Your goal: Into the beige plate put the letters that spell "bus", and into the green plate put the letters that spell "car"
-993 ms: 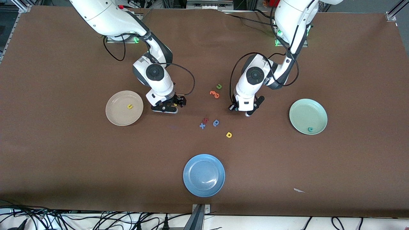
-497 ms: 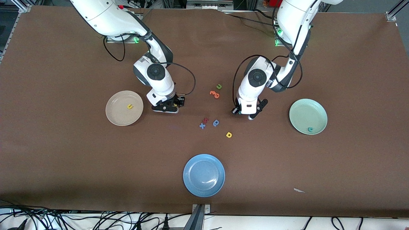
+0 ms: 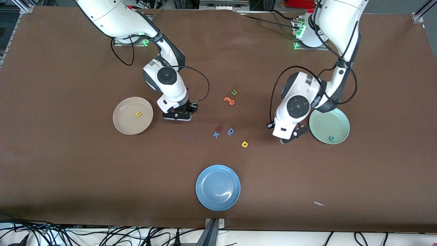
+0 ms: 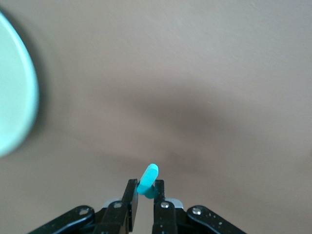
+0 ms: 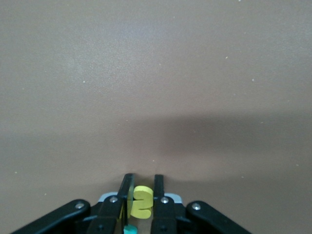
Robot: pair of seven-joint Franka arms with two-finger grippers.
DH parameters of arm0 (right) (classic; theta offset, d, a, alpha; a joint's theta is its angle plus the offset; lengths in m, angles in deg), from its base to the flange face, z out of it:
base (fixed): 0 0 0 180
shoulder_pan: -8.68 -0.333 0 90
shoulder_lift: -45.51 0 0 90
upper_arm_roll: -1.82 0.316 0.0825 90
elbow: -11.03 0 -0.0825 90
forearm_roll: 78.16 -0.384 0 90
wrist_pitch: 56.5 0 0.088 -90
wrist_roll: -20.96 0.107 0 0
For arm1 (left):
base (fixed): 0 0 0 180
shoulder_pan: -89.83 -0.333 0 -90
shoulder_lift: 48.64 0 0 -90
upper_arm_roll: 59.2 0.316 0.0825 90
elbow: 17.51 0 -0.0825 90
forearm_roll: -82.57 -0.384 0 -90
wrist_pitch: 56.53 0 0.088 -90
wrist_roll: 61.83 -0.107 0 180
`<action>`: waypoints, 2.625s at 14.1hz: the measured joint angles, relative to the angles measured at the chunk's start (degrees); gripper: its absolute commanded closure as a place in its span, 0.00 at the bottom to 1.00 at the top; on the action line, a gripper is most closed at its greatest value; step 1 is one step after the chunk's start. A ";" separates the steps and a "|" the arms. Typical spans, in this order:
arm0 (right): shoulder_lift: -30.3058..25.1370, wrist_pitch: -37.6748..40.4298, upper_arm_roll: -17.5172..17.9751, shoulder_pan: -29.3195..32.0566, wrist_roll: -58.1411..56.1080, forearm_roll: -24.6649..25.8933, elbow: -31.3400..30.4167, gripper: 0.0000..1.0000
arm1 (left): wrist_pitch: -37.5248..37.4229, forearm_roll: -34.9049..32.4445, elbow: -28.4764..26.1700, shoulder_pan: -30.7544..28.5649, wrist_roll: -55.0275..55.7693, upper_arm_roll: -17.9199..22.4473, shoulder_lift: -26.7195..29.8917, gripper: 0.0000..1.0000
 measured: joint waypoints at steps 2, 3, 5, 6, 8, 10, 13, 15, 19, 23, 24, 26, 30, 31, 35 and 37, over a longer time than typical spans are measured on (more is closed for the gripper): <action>-0.01 0.01 0.00 0.00 0.00 0.02 0.01 1.00 | -2.76 -0.89 0.88 -3.72 -14.07 0.12 0.01 1.00; -0.03 0.01 -0.04 0.00 -0.01 0.17 0.04 1.00 | -3.08 -1.55 0.98 -5.48 -20.59 0.17 0.01 1.00; -0.69 1.68 -0.54 0.12 -0.75 0.78 0.34 1.00 | -3.13 -3.83 1.03 -8.94 -31.92 0.29 0.01 1.00; -1.64 3.80 -0.80 0.40 -2.03 0.79 0.49 1.00 | -3.13 -5.52 1.05 -10.70 -36.55 0.32 0.01 1.00; -4.64 7.96 -1.19 2.11 -6.46 0.78 0.71 1.00 | -3.13 -9.61 1.03 -13.34 -42.86 0.31 -0.01 1.00; -7.81 11.35 -1.29 5.29 -12.84 0.78 0.57 1.00 | -3.18 -12.41 0.83 -14.23 -46.40 0.29 -0.26 0.81; -11.15 12.75 -1.39 11.14 -23.58 0.77 -1.78 1.00 | -3.21 -14.09 0.65 -14.49 -52.68 0.26 -1.90 0.00; -12.44 12.76 -1.45 15.24 -29.58 0.78 -4.06 1.00 | -3.17 -13.57 0.83 -15.00 -56.72 0.24 -2.55 0.00; -13.48 12.62 -1.31 18.31 -33.08 0.78 -6.34 0.09 | -3.18 -7.00 2.61 -15.23 -52.53 -0.45 -2.50 0.00; -13.51 12.62 -0.73 18.26 -33.01 0.78 -6.56 0.00 | -2.93 4.71 5.43 -10.82 -29.41 -1.75 -3.31 0.00; -13.52 12.62 -0.73 18.26 -33.01 0.78 -6.57 0.00 | -2.34 5.48 6.81 -8.62 -22.70 -1.86 -4.26 0.00; -13.56 12.61 -0.71 18.26 -33.01 0.77 -6.58 0.00 | 0.39 7.06 9.77 -4.41 -11.55 -1.92 -6.58 0.00; -13.57 11.54 1.76 18.22 -30.87 -5.64 -6.68 0.00 | 11.28 8.43 11.00 1.50 5.03 -1.92 -9.43 0.00; -13.54 10.75 2.81 18.16 -28.72 -6.42 -6.79 0.00 | 13.41 8.43 11.01 3.02 9.21 -1.88 -10.23 0.00; -12.38 6.32 7.33 17.35 -16.45 -6.89 -7.42 0.00 | 17.16 6.99 12.70 6.90 21.01 -1.61 -14.44 0.00; -11.03 3.69 7.84 14.27 -10.38 -6.87 -7.43 0.00 | 17.17 3.55 14.89 7.93 26.08 -1.52 -16.59 0.02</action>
